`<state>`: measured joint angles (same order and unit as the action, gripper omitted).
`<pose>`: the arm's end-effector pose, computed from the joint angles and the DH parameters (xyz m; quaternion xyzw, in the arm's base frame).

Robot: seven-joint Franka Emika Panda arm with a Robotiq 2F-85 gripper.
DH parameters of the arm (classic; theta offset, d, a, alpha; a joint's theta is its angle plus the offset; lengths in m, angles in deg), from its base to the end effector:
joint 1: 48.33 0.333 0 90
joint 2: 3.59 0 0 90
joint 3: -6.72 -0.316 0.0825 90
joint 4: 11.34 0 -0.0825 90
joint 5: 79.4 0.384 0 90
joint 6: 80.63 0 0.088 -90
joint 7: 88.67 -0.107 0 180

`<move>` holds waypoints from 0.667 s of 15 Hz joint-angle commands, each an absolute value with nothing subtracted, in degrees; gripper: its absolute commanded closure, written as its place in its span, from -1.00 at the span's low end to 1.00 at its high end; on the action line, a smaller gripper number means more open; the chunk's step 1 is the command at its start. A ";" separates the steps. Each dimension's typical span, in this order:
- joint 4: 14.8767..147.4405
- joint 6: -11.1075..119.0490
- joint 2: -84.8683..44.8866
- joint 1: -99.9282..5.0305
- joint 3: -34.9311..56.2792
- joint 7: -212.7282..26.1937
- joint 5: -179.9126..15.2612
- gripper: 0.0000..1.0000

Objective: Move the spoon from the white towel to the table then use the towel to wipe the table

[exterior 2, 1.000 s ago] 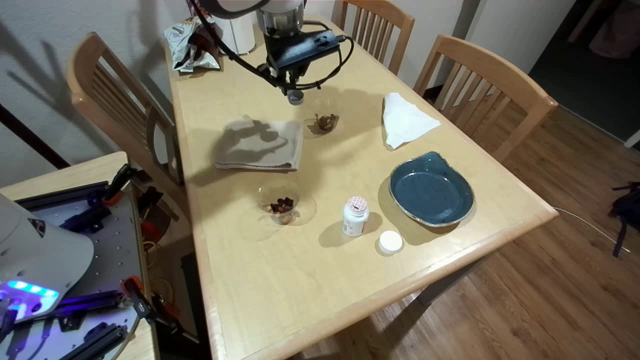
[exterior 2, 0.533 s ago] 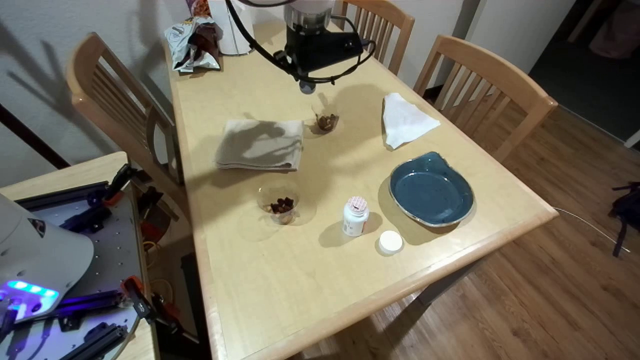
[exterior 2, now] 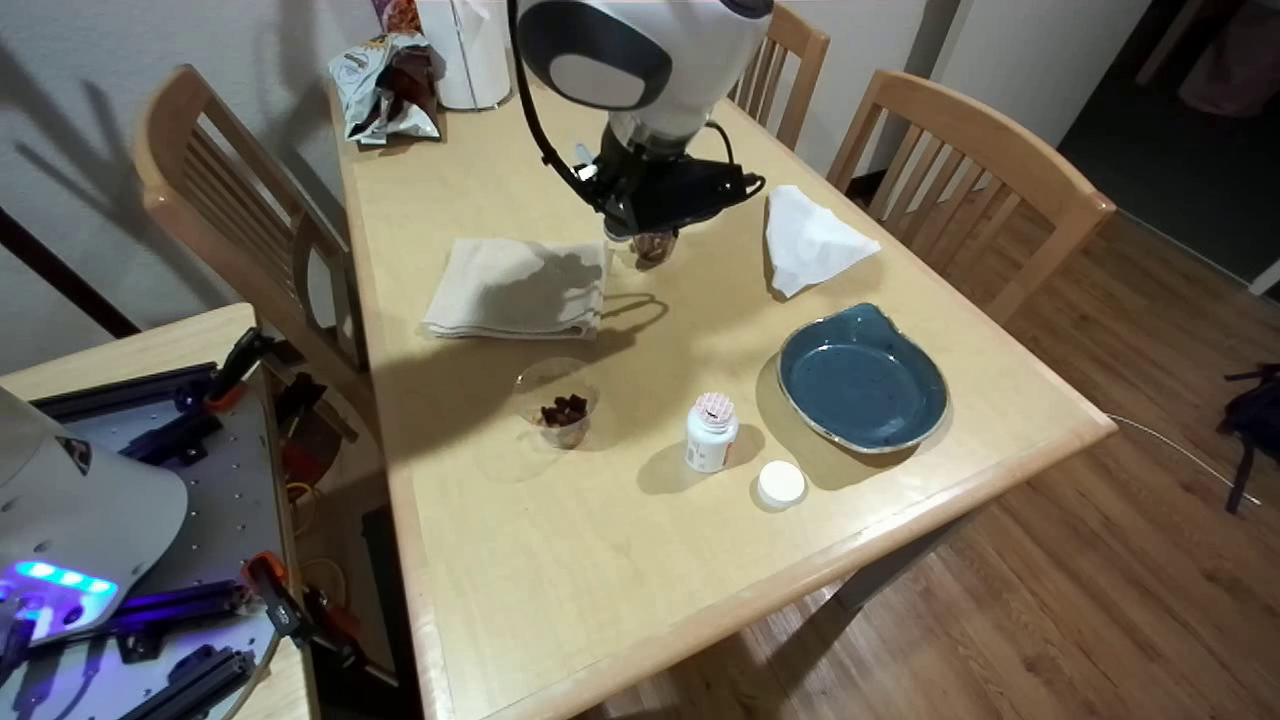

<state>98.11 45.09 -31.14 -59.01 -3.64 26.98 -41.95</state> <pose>0.6135 0.0137 0.2395 -0.6805 -0.6697 -0.1880 0.2306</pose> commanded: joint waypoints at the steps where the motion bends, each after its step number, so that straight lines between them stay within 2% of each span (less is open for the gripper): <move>1: 96.71 44.23 -32.05 -58.10 -1.80 27.95 -43.18 0.85; 10: 96.25 43.66 -27.64 -53.91 -2.88 26.40 -44.59 0.84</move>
<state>97.43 44.95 -29.25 -55.18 -2.20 26.88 -43.87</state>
